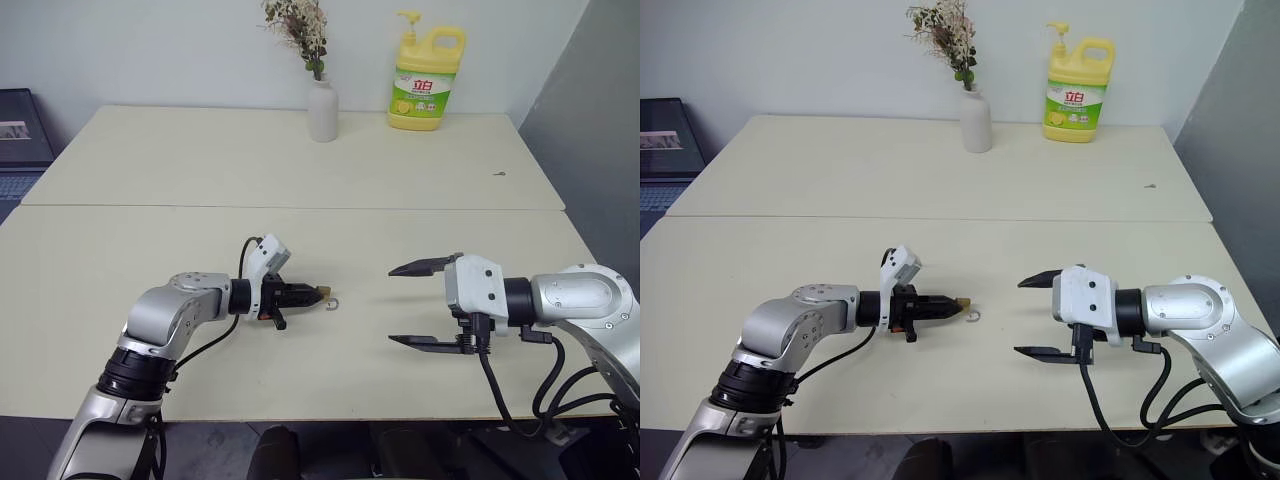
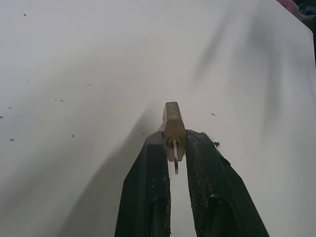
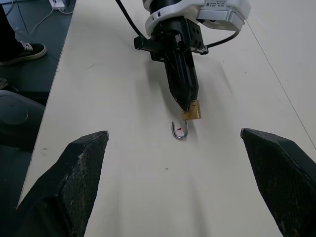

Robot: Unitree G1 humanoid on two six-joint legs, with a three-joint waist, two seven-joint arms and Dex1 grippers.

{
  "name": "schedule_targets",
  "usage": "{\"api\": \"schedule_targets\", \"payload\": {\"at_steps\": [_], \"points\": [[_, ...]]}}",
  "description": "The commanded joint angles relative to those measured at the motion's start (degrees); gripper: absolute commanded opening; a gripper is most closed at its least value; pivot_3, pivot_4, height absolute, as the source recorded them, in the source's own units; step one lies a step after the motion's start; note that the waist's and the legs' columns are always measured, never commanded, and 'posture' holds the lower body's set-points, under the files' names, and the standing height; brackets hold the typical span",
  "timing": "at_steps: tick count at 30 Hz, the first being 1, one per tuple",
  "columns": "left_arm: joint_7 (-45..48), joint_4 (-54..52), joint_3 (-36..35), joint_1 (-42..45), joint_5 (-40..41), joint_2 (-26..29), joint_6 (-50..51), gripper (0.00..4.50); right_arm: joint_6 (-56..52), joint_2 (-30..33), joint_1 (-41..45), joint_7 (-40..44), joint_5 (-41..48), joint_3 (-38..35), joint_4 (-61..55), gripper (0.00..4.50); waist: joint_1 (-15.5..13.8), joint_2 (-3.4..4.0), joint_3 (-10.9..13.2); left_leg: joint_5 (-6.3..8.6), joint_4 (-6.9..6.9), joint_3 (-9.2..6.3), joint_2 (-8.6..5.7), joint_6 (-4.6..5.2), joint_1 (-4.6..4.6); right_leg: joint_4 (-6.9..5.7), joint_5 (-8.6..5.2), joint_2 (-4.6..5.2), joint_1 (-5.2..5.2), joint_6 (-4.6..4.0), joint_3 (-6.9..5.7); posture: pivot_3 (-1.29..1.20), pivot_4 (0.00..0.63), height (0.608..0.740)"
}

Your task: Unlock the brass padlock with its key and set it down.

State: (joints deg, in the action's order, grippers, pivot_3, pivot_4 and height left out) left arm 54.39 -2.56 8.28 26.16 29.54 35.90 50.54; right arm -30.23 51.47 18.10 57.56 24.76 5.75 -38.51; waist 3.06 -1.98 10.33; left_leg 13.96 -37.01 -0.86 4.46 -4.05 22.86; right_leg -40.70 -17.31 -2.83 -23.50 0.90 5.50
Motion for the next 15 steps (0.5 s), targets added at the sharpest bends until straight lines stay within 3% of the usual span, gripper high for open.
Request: {"api": "schedule_targets", "payload": {"at_steps": [1, 7, 13, 15], "points": [[0.31, -0.44, -0.52, 0.21, -0.52, 0.18, -1.06, 1.51, 1.42, 0.68, -0.42, 0.85, -0.25, -0.51, -0.96, 4.5, -0.01, 0.0, 0.0, 0.0, 0.0, 0.0, 0.0, 0.0, 0.01, 0.0, 0.0, 0.0, 0.0, 0.0, 0.0, 0.0, 0.15, 0.74], [2.03, -0.85, -2.06, 0.31, -0.84, 2.36, -2.63, 3.41, 2.2, 0.81, -0.9, 1.84, -0.7, -0.6, -0.52, 4.5, 0.04, 0.0, 0.0, 0.0, 0.0, 0.0, 0.0, 0.0, 0.0, -0.01, 0.0, 0.0, 0.0, 0.0, 0.0, 0.0, 0.15, 0.74], [5.52, -2.8, -4.94, -0.37, -3.23, 7.3, -12.93, 3.41, 2.81, 0.44, -0.98, 2.5, -1.47, 0.07, 0.39, 4.5, 0.05, 0.0, 0.0, 0.0, 0.0, 0.0, 0.0, 0.0, 0.0, 0.0, 0.0, 0.0, 0.0, 0.0, 0.0, 0.0, 0.15, 0.74], [8.47, -5.11, -4.98, -2.08, -5.81, 11.55, -18.43, 3.41, 3.14, 0.34, -1.23, 2.66, -1.89, 0.33, 0.88, 4.5, 0.13, -0.01, 0.01, 0.0, 0.01, 0.02, 0.01, 0.0, 0.0, 0.02, 0.0, 0.0, -0.01, 0.0, 0.01, 0.0, 0.15, 0.74]]}}
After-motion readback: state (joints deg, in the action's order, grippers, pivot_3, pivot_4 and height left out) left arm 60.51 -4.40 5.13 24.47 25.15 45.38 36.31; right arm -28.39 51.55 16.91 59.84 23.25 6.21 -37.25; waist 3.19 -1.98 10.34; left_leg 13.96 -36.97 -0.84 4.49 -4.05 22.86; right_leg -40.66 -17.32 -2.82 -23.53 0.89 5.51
